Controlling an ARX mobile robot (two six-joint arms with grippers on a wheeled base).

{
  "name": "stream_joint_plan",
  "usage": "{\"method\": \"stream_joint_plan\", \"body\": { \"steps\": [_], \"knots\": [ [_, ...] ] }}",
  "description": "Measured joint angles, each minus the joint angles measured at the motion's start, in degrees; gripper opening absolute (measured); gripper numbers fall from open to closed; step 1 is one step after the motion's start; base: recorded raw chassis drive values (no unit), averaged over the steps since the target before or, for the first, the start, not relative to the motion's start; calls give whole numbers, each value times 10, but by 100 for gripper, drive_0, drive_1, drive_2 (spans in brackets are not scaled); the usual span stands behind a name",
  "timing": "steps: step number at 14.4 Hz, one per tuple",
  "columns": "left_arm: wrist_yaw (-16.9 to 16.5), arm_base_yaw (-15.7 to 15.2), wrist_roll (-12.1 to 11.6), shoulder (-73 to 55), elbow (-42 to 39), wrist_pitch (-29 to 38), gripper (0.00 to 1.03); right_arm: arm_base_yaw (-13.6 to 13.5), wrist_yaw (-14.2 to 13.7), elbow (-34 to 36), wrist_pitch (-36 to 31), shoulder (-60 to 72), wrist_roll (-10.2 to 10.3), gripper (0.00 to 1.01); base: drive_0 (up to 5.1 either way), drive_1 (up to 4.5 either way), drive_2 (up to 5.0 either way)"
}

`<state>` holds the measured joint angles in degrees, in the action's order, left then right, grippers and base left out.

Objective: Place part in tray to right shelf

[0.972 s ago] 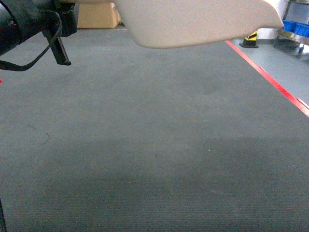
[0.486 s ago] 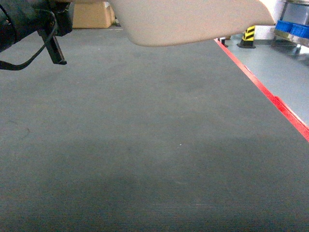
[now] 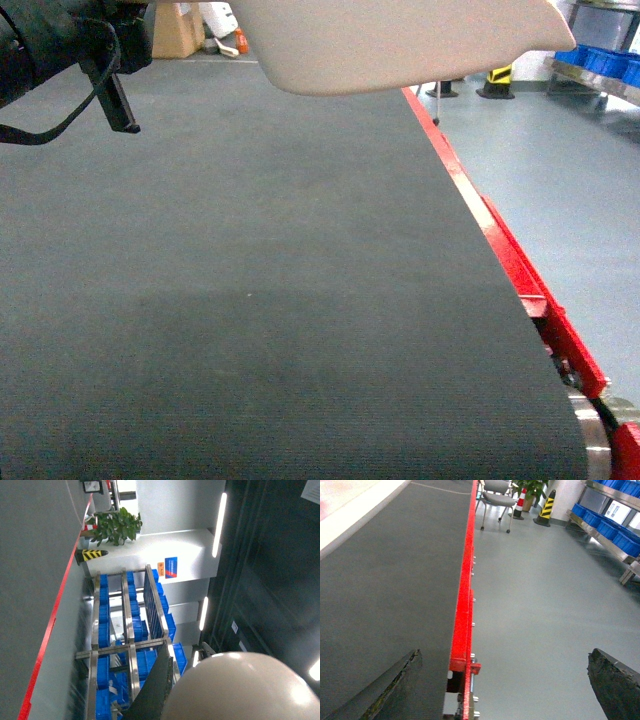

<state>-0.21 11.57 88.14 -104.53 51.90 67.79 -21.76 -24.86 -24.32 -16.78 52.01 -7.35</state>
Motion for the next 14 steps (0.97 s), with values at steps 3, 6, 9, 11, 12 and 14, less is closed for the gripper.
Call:
{"method": "stream_joint_plan", "body": {
  "steps": [3, 6, 9, 11, 12, 14],
  "knots": [
    [-2, 0, 0, 0, 0, -1, 13, 0, 1, 0, -1, 0, 0, 98, 482, -162, -320],
    [0, 0, 0, 0, 0, -1, 13, 0, 0, 1, 1, 0, 0, 98, 473, -93, -373],
    [-2, 0, 0, 0, 0, -2, 13, 0, 0, 1, 0, 0, 0, 98, 486, -75, -362],
    [-2, 0, 1, 0, 0, 3, 13, 0, 0, 1, -1, -1, 0, 98, 492, -181, -295],
    [-2, 0, 0, -1, -1, -6, 13, 0, 0, 1, 3, 1, 0, 98, 499, -246, -246],
    [1, 0, 0, -1, -2, 0, 13, 0, 0, 1, 2, 0, 0, 98, 481, -264, -264]
  ]
}}
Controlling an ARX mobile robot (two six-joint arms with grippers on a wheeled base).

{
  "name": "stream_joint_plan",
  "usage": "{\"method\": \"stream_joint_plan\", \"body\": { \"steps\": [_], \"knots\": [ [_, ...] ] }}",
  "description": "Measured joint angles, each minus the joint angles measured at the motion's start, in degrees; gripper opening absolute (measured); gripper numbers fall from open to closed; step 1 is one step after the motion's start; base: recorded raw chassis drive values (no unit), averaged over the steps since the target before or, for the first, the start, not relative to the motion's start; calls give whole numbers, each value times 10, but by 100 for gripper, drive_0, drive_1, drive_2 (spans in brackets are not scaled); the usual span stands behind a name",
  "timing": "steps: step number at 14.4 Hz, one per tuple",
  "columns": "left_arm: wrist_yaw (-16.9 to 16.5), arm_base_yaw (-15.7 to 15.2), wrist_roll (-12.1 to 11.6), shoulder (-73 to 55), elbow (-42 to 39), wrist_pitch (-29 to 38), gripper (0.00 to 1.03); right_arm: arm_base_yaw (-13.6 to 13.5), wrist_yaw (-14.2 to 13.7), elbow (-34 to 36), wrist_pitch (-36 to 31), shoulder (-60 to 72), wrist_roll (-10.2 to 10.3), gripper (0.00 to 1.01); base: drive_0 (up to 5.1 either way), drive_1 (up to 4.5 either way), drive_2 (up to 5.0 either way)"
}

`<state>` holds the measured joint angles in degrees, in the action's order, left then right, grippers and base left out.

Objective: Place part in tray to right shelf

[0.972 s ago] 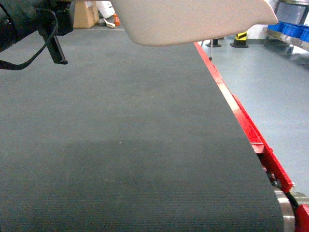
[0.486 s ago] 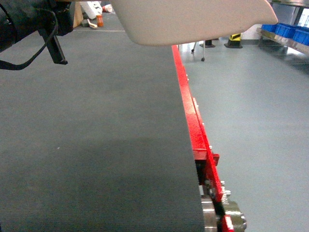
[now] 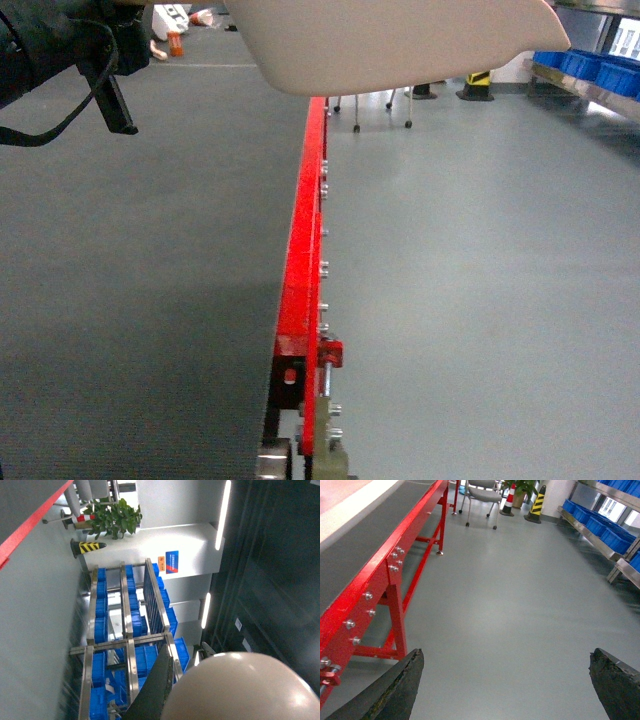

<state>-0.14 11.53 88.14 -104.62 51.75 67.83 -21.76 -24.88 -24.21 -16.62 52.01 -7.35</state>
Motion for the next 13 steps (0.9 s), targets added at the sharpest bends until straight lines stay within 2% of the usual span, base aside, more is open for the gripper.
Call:
{"method": "stream_joint_plan", "body": {
  "steps": [13],
  "knots": [
    [0, 0, 0, 1, 0, -1, 13, 1, -2, 0, -1, 0, 0, 98, 500, -243, -243]
  ]
}}
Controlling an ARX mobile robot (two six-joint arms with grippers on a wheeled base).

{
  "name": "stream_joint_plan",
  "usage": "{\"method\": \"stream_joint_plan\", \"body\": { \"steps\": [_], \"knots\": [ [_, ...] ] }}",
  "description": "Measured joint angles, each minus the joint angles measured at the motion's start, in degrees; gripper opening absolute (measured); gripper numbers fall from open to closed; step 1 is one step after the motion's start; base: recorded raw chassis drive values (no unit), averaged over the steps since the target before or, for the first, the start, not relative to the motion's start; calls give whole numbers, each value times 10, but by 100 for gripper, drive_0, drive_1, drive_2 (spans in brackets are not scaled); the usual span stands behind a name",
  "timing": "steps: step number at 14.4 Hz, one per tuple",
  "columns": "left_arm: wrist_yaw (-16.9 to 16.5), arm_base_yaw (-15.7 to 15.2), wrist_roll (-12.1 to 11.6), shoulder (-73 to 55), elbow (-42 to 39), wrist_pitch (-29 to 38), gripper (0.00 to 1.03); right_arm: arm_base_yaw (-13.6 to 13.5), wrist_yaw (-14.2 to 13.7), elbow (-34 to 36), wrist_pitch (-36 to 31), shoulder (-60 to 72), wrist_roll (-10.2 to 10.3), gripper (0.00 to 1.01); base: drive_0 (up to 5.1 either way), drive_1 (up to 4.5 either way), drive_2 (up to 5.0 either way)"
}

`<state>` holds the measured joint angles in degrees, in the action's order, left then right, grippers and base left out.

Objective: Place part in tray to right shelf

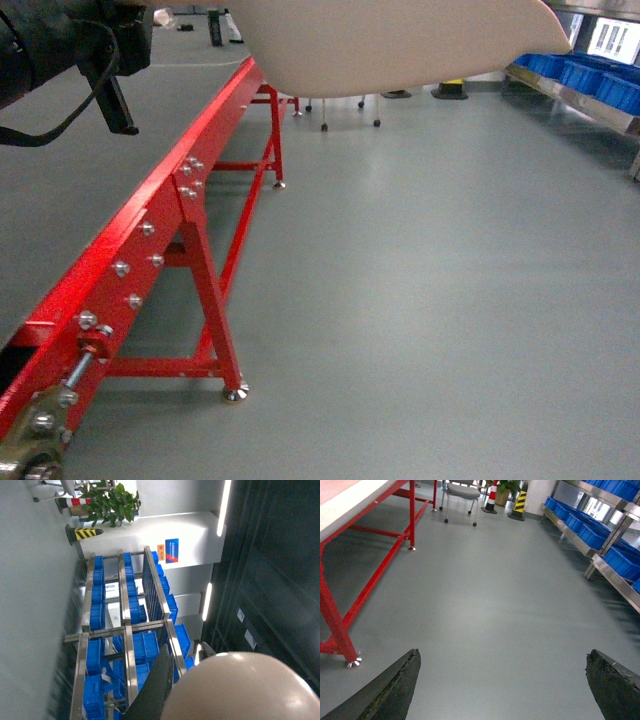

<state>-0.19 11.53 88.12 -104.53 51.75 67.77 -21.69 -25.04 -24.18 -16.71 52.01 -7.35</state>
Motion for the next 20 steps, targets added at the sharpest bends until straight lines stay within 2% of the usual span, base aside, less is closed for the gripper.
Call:
{"method": "stream_joint_plan", "body": {
  "steps": [13, 17, 20],
  "knots": [
    [-1, 2, 0, 0, 0, 0, 13, -1, 1, 0, 0, 0, 0, 98, 487, -239, -239],
    [-11, 11, 1, 0, 0, 0, 13, 3, -1, 1, -2, 0, 0, 98, 68, -35, -35],
    [-1, -1, 1, 0, 0, 0, 13, 0, 0, 1, 0, 0, 0, 98, 0, 0, 0]
  ]
}}
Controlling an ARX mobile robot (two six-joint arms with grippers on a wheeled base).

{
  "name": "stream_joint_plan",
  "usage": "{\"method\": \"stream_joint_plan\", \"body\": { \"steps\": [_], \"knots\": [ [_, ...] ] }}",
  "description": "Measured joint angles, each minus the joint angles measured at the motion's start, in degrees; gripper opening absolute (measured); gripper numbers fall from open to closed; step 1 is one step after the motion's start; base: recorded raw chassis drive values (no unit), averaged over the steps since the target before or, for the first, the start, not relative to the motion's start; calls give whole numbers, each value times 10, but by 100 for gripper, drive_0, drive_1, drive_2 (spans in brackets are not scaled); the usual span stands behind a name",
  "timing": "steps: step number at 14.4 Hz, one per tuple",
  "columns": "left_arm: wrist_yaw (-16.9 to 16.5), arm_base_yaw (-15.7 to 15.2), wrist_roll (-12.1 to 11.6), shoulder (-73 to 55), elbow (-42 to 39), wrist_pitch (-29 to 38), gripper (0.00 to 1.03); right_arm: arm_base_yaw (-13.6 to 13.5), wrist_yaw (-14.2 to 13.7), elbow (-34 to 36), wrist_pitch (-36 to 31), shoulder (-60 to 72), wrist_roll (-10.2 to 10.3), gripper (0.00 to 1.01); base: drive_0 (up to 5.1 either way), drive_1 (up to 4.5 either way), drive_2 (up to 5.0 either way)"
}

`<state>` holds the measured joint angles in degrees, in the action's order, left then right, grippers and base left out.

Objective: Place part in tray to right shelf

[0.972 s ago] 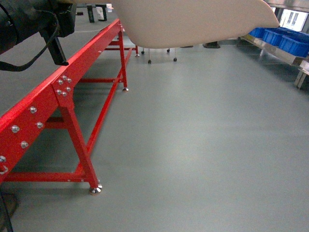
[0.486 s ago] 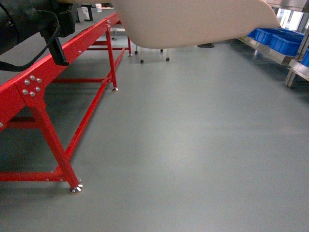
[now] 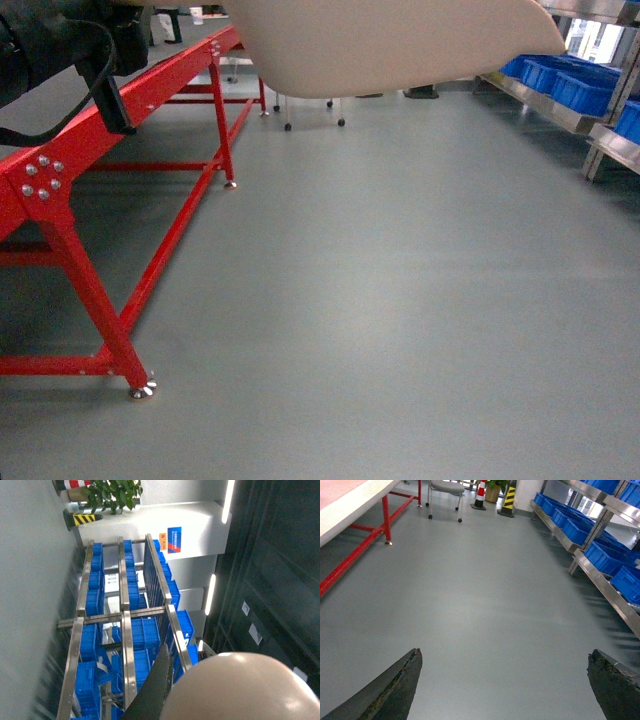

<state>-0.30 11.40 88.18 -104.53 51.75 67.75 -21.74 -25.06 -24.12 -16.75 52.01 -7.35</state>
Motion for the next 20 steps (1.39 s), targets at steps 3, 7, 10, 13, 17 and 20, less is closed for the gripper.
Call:
{"method": "stream_joint_plan", "body": {
  "steps": [3, 7, 10, 13, 17, 20],
  "knots": [
    [1, 2, 0, 0, 0, -1, 13, 0, 0, 0, 0, 0, 0, 98, 2, 76, -72],
    [-1, 4, 0, 0, 0, 0, 13, 0, 0, 0, 0, -3, 0, 98, 8, 414, -398],
    [-1, 2, 0, 0, 0, 0, 13, 0, 0, 0, 0, -3, 0, 98, 6, 410, -399],
    [-1, 2, 0, 0, 0, -1, 13, 0, 0, 0, 0, -2, 0, 98, 10, 414, -395],
    [-1, 2, 0, 0, -1, -4, 13, 0, 0, 0, 0, 0, 0, 98, 4, 408, -401],
    [-1, 2, -1, 0, -1, -4, 13, 0, 0, 0, 0, 0, 0, 98, 13, 418, -391]
  ]
}}
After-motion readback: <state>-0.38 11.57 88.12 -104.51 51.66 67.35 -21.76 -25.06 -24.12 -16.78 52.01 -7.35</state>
